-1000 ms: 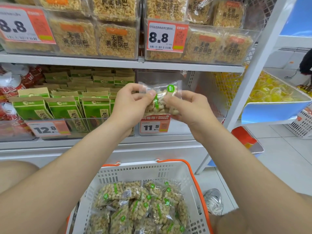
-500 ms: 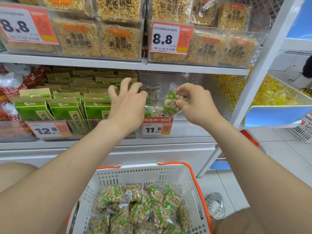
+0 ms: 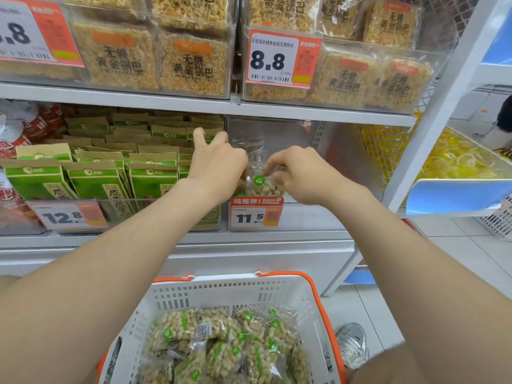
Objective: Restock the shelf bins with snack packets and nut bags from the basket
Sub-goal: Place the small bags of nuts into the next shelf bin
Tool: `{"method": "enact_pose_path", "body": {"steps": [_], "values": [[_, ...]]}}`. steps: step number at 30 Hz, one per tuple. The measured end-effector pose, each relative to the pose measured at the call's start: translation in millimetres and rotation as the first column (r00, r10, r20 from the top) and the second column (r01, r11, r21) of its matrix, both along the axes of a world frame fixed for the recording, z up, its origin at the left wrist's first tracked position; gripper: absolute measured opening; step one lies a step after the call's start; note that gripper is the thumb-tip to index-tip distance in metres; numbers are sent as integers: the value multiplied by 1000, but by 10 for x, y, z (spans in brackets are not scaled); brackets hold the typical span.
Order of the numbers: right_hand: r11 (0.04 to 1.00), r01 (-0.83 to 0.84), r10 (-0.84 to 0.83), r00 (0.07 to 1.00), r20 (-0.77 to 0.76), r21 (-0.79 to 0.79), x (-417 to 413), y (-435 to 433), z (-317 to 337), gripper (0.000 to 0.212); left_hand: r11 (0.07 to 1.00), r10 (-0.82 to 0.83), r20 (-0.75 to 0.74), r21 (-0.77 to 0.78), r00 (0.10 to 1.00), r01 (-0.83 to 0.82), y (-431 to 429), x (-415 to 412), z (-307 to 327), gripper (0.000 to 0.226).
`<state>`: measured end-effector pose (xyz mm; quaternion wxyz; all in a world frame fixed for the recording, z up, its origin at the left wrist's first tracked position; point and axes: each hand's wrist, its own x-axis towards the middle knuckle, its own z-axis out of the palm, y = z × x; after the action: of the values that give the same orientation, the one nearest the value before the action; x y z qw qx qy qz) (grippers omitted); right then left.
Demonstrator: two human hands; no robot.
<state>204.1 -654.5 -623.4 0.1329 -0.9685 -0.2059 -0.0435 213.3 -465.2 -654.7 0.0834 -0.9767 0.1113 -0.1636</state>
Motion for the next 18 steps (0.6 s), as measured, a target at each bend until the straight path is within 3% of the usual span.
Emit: {"method": "enact_pose_path", "body": {"steps": [6,10,13,15,18], "values": [[991,-104,97,991,-88,-86,129,170,-69,21,997,21,28,-76,999,-19,-28,58,-3,9],[988,-115,99,983,-153,-99,219,207,-95,18,986,11,-25,-165,1000,-15,6,78,44,11],[986,-116,79,956,-283,-116,222,188,-37,16,968,-17,-98,-250,995,-9,43,93,79,13],[989,-97,49,929,-368,-113,223,231,-32,25,963,-30,-112,-268,993,-2,55,103,82,13],[994,-66,30,933,-358,-89,211,289,-93,36,962,-34,-98,-273,995,6,55,91,70,12]]}}
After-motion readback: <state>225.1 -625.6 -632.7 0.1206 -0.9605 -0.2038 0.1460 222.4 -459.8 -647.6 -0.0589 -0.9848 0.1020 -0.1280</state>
